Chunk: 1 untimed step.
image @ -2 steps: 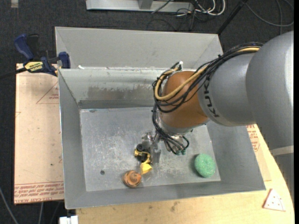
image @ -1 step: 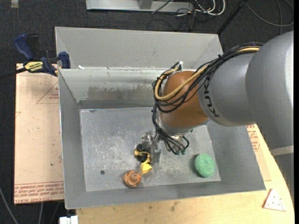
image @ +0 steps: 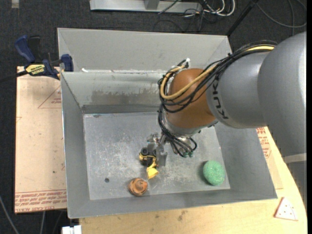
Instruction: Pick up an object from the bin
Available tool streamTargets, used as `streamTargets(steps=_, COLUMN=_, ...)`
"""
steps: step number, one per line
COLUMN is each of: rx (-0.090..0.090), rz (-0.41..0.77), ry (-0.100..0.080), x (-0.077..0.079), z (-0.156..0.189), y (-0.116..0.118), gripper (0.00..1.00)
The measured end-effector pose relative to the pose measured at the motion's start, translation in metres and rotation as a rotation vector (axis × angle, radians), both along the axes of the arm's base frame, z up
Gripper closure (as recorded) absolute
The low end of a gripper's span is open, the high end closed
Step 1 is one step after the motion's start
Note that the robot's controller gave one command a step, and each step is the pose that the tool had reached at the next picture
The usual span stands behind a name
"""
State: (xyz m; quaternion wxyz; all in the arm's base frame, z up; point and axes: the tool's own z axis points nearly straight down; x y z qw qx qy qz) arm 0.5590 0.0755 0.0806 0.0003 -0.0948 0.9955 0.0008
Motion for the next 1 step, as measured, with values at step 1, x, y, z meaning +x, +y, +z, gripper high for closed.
streamTargets(steps=1, rx=0.000, rz=0.028, ry=-0.001, x=0.0059, z=0.0074, y=0.0169, gripper=1.00)
